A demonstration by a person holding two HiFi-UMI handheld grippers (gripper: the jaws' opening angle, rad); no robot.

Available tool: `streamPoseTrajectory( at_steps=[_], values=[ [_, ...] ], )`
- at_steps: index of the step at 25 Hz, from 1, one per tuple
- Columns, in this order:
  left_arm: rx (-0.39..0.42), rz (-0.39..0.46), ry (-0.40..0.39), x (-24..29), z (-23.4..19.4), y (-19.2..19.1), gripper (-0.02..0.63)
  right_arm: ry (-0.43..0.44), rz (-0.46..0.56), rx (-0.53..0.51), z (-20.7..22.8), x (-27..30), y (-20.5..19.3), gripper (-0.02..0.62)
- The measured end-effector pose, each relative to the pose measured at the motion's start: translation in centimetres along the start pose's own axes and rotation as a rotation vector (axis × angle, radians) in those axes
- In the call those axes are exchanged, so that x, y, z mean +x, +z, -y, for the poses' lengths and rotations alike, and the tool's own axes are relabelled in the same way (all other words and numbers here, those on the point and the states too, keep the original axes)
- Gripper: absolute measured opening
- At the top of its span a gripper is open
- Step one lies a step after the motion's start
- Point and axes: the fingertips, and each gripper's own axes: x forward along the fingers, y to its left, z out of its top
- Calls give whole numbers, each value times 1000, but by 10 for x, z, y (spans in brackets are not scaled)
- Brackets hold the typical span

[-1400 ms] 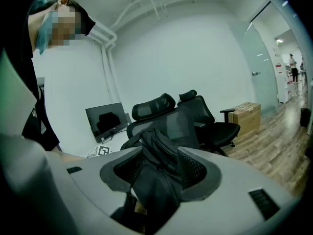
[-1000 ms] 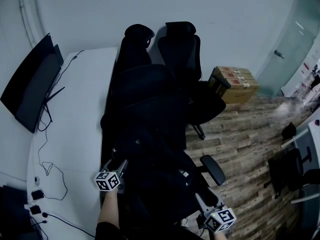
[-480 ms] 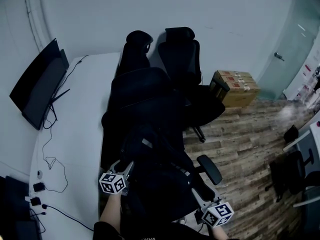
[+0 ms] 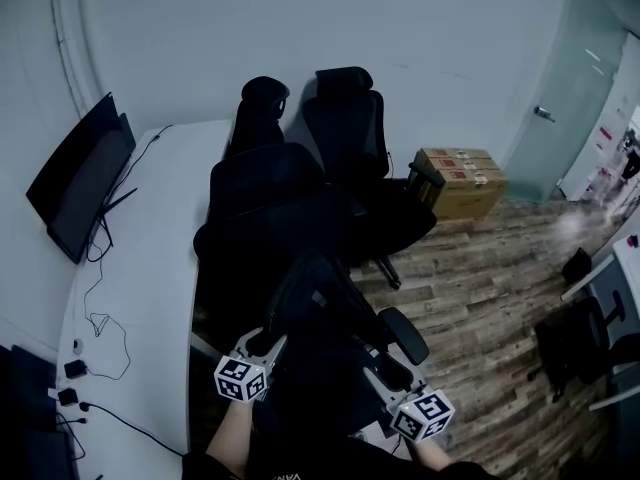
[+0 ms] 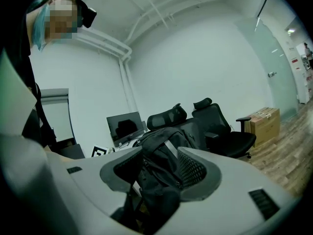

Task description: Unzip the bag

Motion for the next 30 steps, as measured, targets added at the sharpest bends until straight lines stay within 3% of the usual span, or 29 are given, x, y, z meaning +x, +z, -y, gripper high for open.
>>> streamPoseTrajectory(
  at_steps=[9, 17, 23, 30],
  values=[
    [75, -19, -66, -3, 81, -8, 150, 63, -11, -57, -11, -22, -3, 201],
    [128, -30, -91, -13, 131, -22, 147, 195, -75, -96, -40, -13, -27, 201],
    [165, -35, -123, -25, 161, -33, 146, 271, -108, -63, -54, -11, -44, 201],
    [234, -59, -169, -33, 194, -49, 146, 304, -121, -6, -53, -26, -59, 199]
  ],
)
